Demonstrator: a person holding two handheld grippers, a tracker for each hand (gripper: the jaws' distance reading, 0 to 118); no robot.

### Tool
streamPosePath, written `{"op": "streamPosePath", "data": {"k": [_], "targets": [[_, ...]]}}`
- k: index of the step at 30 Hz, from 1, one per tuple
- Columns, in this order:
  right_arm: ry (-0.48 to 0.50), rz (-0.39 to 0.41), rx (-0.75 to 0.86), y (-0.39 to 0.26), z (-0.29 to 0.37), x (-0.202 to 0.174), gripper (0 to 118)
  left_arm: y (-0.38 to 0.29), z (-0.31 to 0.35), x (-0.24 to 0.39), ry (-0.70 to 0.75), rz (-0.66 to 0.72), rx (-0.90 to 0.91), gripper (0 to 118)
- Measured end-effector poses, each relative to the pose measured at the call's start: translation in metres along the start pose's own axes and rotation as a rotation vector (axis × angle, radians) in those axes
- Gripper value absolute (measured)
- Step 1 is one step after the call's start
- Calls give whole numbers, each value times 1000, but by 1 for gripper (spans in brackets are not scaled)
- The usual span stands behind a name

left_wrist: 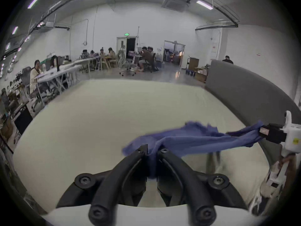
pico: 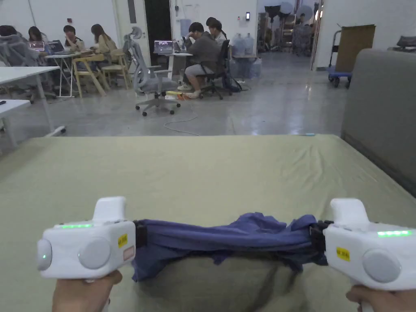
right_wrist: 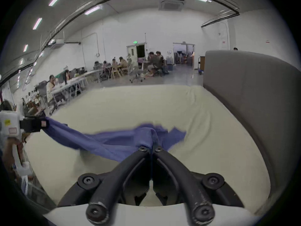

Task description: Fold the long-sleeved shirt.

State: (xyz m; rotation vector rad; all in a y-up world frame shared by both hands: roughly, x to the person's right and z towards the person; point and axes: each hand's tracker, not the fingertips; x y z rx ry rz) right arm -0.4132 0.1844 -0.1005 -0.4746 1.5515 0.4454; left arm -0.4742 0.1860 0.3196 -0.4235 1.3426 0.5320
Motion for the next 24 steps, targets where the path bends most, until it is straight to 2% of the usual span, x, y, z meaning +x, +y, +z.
{"op": "streamPosePath", "data": {"k": [4, 9, 11, 14, 15, 17, 18, 19, 21, 22, 23, 24], "targets": [[28, 30, -196, -96, 28, -12, 0, -104, 16, -6, -13, -37, -182, 7], [43, 71, -431, -177, 53, -14, 0, -189, 49, -12, -23, -84, -388, 7], [42, 99, -472, -192, 54, -16, 0, -206, 53, -14, -39, -69, -427, 7], [27, 101, -448, -189, 55, -20, 3, -213, 60, -15, -66, -55, -407, 7], [20, 91, -415, -183, 62, -21, 15, -210, 66, -17, -68, -40, -392, 14], [27, 50, -339, -169, 81, -18, 91, -198, 75, -21, -69, -39, -357, 100], [32, 39, -315, -163, 88, -16, 117, -187, 79, -25, -71, -44, -334, 118], [26, 31, -282, -158, 93, -16, 118, -174, 90, -26, -90, -47, -209, 116], [8, 21, -235, -148, 98, -16, 113, -160, 95, -26, -52, -50, -204, 116], [2, 18, -255, -144, 95, -17, 88, -156, 94, -28, -28, -42, -206, 110], [-7, 10, -266, -143, 93, -18, 44, -152, 95, -27, -8, -37, -192, 88], [-11, 9, -272, -144, 88, -20, 0, -148, 97, -25, -18, -40, -175, 40]]}}
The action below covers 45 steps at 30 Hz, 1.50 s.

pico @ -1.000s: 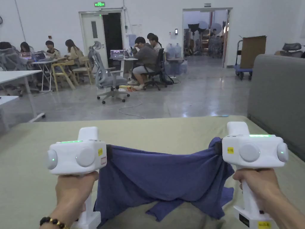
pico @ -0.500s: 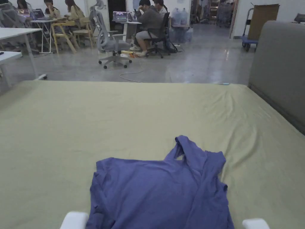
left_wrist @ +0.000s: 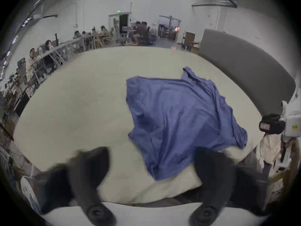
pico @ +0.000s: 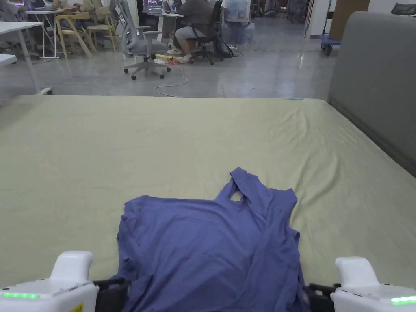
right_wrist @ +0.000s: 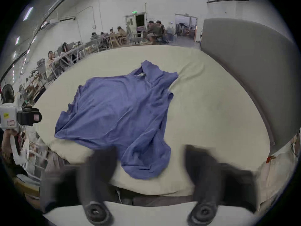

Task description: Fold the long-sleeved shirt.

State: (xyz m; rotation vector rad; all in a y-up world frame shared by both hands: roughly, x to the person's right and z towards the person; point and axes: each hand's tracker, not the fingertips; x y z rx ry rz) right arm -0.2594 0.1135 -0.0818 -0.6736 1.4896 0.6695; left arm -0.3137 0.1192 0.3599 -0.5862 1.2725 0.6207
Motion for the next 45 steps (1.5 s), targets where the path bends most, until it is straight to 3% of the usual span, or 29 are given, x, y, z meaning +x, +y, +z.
{"op": "streamPosePath", "data": {"k": [1, 2, 4, 5, 7, 8, 14, 16, 21, 23, 26, 27, 29, 30, 31, 32, 34, 37, 39, 41, 42, 44, 45], "targets": [[-16, -6, -14, 1, -6, 1, 0, 2, -1, 2, -10, -7, 10, 0], [-36, -16, -20, -3, -10, -2, 0, 5, -2, 8, -13, -3, 5, 0], [28, -4, -34, -8, -16, -6, 4, 10, -3, 11, -63, 31, 3, 0], [35, -19, -47, -7, -14, -3, 28, 12, -4, 13, -72, 34, -1, 0], [10, -31, -61, -13, -23, -9, 100, 13, -10, 13, -68, 27, 1, 0], [8, -26, -84, -15, -30, -11, 103, 16, -12, 14, -67, 22, -2, 0], [32, 10, -155, -25, -51, -25, 101, 39, -38, 7, -67, 10, -6, 0], [-19, 22, -173, -27, -64, -27, 101, 51, -53, 5, -67, -1, -12, 0], [-108, -121, -145, -19, -76, -3, 101, 81, -85, 11, -59, -33, -25, 0], [-123, -102, -205, -20, -93, 4, 100, 94, -101, 13, -59, -42, -30, 0], [-106, -81, -221, -34, -123, 9, 90, 122, -141, 5, -50, -53, -47, 0], [-111, -41, -193, -32, -119, 6, 88, 132, -157, 1, -45, -52, -52, 6], [-103, -13, -216, -23, -107, 3, 68, 150, -188, -9, -3, -48, -54, 85], [-103, -6, -220, -19, -102, 0, 48, 161, -211, -17, 54, -48, -89, 110], [-145, 30, -208, -19, -100, -2, 5, 171, -231, -23, 108, -51, -105, 114], [-233, 69, -207, -20, -100, -4, 3, 179, -244, -28, 137, -71, -105, 112], [-182, 63, -214, -21, -102, -7, 3, 193, -271, -36, 179, -102, -152, 112], [-198, 61, -209, -24, -110, -9, 3, 200, -305, -42, 160, -88, -196, 112], [-207, 81, -217, -23, -113, -10, 3, 197, -330, -43, 149, -79, -218, 107], [-203, 76, -219, -22, -109, -10, 3, 188, -341, -33, 112, -91, -299, 88], [-195, 67, -217, -22, -109, -8, 3, 181, -337, -23, 120, -106, -309, 88], [-176, 44, -217, -20, -106, -3, 3, 182, -319, -9, 129, -132, -228, 46], [-161, 34, -221, -18, -104, 1, 3, 186, -312, -4, 74, -140, -240, 1]]}}
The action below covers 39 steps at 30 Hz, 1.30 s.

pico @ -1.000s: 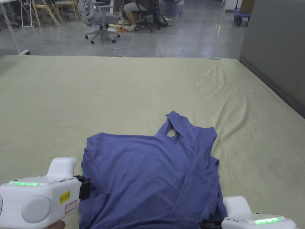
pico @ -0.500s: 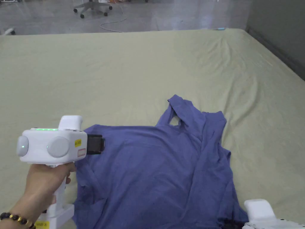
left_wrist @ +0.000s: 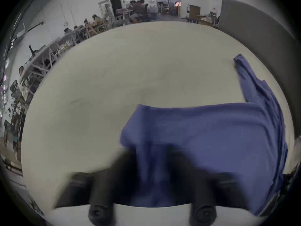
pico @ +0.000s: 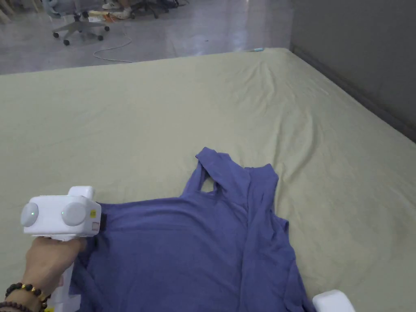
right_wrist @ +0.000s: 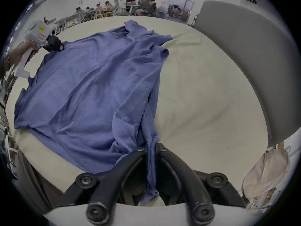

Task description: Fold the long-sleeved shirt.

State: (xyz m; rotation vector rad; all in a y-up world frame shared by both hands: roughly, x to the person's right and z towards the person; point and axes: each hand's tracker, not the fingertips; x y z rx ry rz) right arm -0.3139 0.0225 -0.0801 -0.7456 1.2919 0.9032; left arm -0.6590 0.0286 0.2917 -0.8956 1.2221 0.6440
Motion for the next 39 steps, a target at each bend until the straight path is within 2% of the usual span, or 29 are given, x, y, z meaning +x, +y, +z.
{"op": "streamPosePath", "data": {"k": [2, 3, 6, 8, 9, 15, 22, 24, 25, 27, 31, 35, 39], "targets": [[37, -39, 21, 7, 22, 10, 3, 2, 11, 4, 27, -18, 15, 0], [46, -53, 82, 10, 38, 14, 3, 5, 21, 1, 4, -14, 32, 0], [126, -103, 219, 29, 78, 30, 3, 21, 64, -24, -48, 74, 145, 0], [160, -80, 305, 59, 100, 40, 3, 32, 98, -36, -97, 111, 217, 0], [161, -50, 364, 81, 110, 47, 3, 40, 136, -36, -127, 127, 270, 0], [42, 55, 627, 245, 170, 94, 3, 100, 272, -60, -73, 143, 507, 0], [-48, -40, 837, 465, 263, 150, 3, 206, 413, -65, 70, 167, 749, 0], [-50, -36, 931, 493, 300, 153, 3, 222, 445, -61, 44, 197, 799, 0], [-105, -40, 960, 505, 319, 150, 3, 229, 461, -59, 26, 194, 827, 0], [-153, -52, 942, 522, 340, 148, 3, 239, 484, -52, 41, 182, 863, 0], [-128, -82, 946, 519, 347, 145, 3, 252, 503, -55, 77, 188, 896, 0], [-99, -93, 873, 498, 310, 142, 3, 233, 484, -52, 57, 211, 870, 0], [-37, -116, 768, 464, 238, 134, 3, 211, 424, -66, 50, 206, 766, 0]]}}
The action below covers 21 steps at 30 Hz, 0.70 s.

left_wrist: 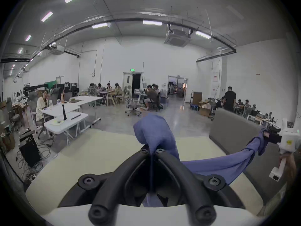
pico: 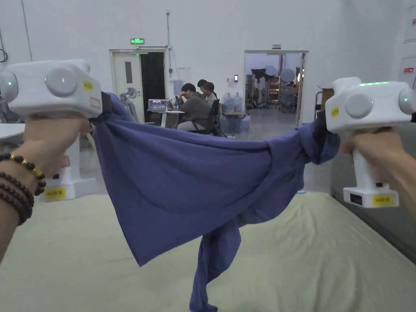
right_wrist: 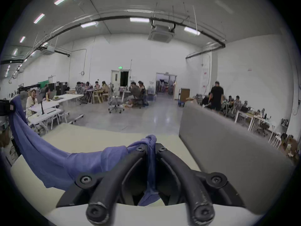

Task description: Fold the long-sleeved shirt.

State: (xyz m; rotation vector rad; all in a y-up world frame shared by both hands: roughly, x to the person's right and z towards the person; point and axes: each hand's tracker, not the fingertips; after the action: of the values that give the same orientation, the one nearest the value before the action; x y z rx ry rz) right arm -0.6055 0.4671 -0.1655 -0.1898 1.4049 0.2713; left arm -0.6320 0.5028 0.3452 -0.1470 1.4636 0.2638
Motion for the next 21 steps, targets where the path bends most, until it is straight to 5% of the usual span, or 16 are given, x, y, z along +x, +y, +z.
{"op": "streamPosePath", "data": {"k": [9, 13, 17, 21], "targets": [[77, -106, -376, -217, -74, -14, 3, -223, -72, -34, 22, 60, -323, 0], [110, -118, -394, -260, -67, -8, 3, -269, -60, -47, 6, 77, -385, 0], [119, -194, -345, -280, -4, 3, 3, -281, -3, -47, 1, 73, -352, 0], [95, -106, -413, -338, 79, 0, 3, -344, 62, -51, 13, 6, -449, 0]]}}
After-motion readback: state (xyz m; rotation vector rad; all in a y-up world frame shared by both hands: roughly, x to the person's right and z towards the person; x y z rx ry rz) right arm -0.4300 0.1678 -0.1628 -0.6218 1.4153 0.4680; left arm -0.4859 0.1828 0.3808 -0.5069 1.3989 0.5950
